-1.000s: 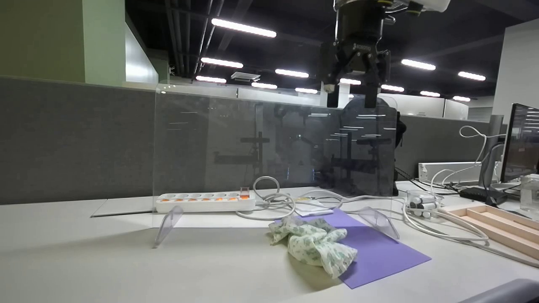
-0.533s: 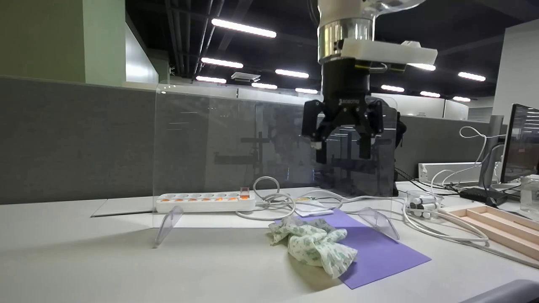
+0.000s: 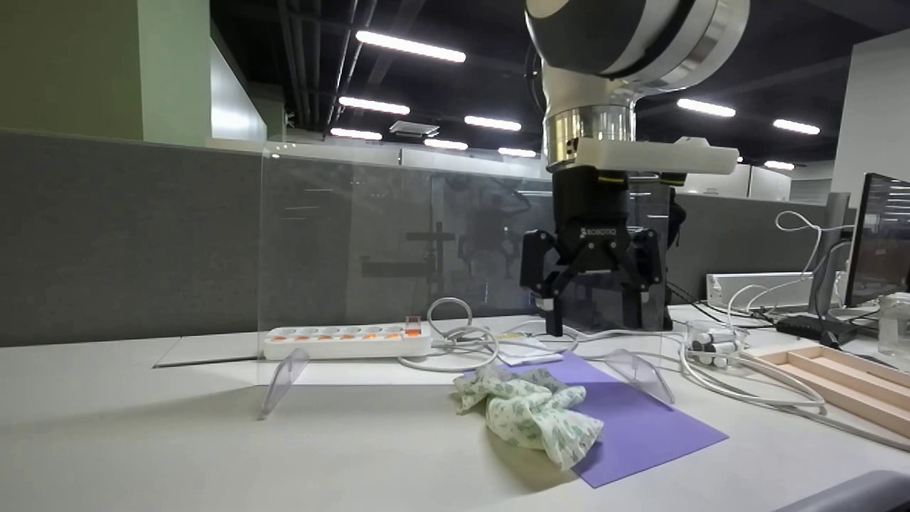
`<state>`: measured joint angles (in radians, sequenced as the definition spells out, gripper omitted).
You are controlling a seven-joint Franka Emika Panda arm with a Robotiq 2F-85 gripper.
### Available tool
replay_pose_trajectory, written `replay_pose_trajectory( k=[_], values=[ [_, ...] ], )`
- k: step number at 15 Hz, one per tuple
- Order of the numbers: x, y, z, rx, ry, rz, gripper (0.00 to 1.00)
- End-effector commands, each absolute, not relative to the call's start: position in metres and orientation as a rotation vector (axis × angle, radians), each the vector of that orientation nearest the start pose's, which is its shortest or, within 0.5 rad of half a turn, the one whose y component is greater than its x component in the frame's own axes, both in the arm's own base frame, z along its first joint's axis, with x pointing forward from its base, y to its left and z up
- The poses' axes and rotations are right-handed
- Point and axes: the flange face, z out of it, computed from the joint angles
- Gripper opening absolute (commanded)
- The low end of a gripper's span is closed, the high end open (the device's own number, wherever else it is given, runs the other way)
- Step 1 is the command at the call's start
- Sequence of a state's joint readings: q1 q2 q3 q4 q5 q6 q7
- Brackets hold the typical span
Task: Hang the white cloth in the glass panel
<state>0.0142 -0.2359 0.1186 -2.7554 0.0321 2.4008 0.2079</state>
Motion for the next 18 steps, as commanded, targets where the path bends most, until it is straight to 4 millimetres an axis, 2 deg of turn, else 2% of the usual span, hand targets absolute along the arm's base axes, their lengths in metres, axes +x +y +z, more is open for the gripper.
replay_pose_trajectory(
  k=[1,4,8,12,18],
  values=[
    [0.369,0.047,0.279,-3.159,0.163,0.185,1.00],
    [0.369,0.049,0.281,-3.172,0.180,0.138,1.00],
    [0.380,0.049,0.268,-3.201,0.252,-0.013,1.00],
    [0.389,0.050,0.244,-3.230,0.293,-0.112,1.00],
    [0.391,0.062,0.208,-3.256,0.308,-0.090,1.00]
  ],
)
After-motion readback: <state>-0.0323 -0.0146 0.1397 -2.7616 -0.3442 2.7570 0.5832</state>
